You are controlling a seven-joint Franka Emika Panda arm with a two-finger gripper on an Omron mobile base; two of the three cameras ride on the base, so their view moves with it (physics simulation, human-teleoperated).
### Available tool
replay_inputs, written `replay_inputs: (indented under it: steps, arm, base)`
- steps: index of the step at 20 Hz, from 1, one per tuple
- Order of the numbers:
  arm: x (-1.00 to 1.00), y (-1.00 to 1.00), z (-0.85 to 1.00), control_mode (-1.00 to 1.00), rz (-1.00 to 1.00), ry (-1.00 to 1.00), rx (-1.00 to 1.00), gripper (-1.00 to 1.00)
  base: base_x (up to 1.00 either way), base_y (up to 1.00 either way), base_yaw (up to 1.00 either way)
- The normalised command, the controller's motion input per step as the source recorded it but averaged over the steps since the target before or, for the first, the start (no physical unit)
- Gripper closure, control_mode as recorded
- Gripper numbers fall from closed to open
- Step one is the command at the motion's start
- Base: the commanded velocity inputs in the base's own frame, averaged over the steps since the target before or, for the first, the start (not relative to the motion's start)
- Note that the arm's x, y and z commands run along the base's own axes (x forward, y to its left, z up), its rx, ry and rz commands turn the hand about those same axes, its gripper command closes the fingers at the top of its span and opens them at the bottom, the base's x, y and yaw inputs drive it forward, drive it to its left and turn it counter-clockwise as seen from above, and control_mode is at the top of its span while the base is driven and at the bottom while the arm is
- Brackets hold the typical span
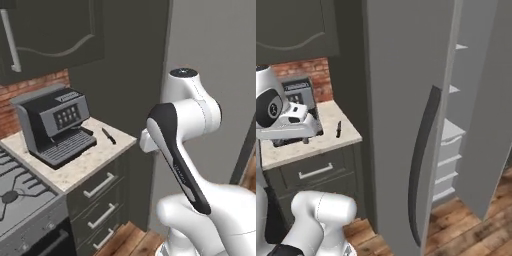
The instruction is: Retrieve the butter from the fridge and place it on a plate on the dining table. Then retrieve the butter knife by the fridge and place it near the plate.
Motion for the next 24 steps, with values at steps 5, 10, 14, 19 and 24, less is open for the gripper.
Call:
replay_inputs:
  steps: [5, 10, 14, 19, 24]
  arm:
    - [0.0, 0.0, 0.0, 1.0, 0.0, 0.0, 0.0, -1.0]
    - [0.0, 0.0, 0.0, 1.0, 0.0, 0.0, 0.0, -1.0]
    - [0.0, 0.0, 0.0, 1.0, 0.0, 0.0, 0.0, -1.0]
    - [0.0, 0.0, 0.0, 1.0, 0.0, 0.0, 0.0, -1.0]
    - [0.0, 0.0, 0.0, 1.0, 0.0, 0.0, 0.0, -1.0]
  base:
    - [0.95, 0.0, 0.06]
    - [0.62, 0.1, 0.01]
    - [0.47, 0.34, 0.0]
    - [0.43, 0.12, 0.0]
    - [0.12, 0.0, 0.0]
